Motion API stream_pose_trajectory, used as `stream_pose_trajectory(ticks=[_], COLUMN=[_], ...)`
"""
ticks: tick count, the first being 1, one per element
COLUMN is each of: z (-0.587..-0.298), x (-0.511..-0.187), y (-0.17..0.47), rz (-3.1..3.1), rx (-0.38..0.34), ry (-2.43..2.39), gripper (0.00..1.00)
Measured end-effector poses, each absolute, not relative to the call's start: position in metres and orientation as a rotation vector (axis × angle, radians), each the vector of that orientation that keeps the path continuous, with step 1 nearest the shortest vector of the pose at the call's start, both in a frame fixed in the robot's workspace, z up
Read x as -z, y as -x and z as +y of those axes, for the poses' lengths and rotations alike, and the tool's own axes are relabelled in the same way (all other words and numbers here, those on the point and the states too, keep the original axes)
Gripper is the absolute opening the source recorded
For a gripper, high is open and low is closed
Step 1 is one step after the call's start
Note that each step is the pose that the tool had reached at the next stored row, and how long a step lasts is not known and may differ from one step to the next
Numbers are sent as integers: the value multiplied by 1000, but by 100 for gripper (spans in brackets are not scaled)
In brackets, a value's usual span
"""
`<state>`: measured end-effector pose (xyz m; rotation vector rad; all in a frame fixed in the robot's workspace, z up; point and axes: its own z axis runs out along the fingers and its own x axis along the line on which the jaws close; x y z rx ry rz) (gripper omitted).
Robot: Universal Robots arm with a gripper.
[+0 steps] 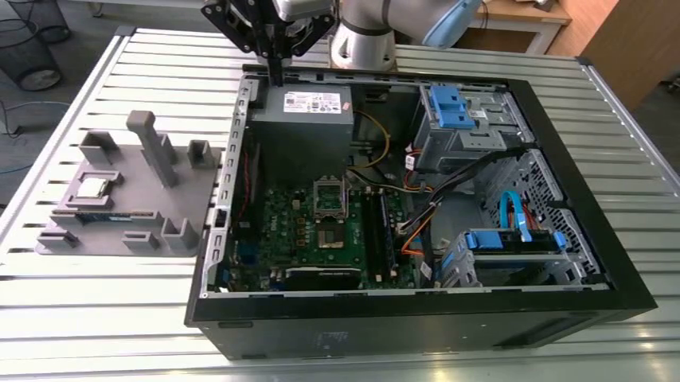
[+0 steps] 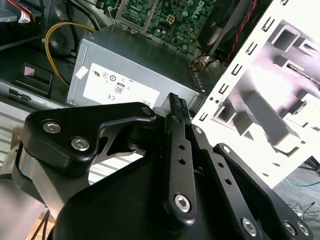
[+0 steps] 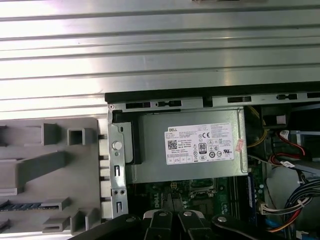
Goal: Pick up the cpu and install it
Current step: 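Reach for the cpu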
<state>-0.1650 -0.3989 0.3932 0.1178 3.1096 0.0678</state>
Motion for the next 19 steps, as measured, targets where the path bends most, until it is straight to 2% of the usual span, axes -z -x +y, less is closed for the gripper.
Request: stream_pose_trajectory(ticks=[19], z=[-399], x=[-393], y=[180], rz=[3107], rx=[-68], ry=[-118], gripper=[11])
